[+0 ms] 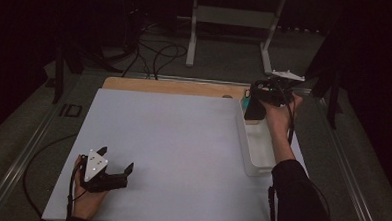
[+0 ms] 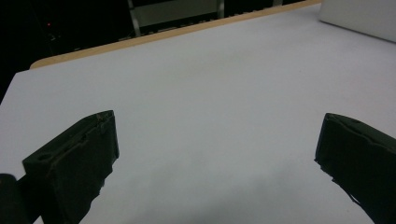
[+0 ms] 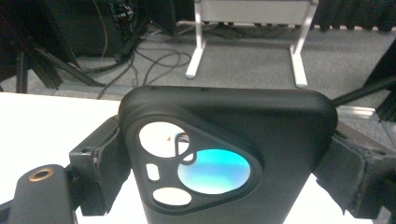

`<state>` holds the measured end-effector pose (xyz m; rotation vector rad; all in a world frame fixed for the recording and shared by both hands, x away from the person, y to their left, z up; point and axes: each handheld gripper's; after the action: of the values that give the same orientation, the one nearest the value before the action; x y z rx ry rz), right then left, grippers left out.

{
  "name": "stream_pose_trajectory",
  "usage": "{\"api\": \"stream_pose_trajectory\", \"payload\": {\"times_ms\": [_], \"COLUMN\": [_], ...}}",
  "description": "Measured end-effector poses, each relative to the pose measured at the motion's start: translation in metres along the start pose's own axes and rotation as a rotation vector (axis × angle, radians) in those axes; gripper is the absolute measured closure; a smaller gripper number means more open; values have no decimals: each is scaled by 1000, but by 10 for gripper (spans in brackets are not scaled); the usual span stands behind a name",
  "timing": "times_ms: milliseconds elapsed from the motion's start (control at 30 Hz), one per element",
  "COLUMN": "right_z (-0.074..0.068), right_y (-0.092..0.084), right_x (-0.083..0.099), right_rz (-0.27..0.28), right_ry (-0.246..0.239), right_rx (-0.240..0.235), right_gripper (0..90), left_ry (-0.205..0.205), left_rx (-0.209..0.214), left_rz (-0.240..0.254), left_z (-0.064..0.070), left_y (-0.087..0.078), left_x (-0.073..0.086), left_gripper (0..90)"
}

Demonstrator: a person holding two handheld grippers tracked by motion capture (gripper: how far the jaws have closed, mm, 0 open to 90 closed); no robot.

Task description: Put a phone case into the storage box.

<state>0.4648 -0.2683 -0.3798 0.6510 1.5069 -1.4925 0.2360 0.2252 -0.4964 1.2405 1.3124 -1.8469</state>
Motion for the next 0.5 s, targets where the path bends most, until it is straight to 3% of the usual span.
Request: {"api": "stream_pose_trajectory", "payload": {"times_ms": [300,500], "right_z": [-2,-8], "right_y": [17,27], "right_x": [14,20], "right_rz": [-58,-86], "right_ry": [7,-24], "right_rx": [8,4], "right_gripper": [129,127], "left_ry": [-2,1], "left_rx": [1,1], "left_rz": [-2,-7], "left_z": [0,0], "left_y": [0,1], "left_x": [0,0], "left_gripper": [1,1]}}
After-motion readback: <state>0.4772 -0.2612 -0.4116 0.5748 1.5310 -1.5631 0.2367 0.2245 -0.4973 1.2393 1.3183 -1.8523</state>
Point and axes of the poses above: each handheld gripper's, and its own axes: y roughly forward along the jaws, x roughly out of its underside, z roughly to its right, and after that the axes turned 10 degrees about -y, right-handed
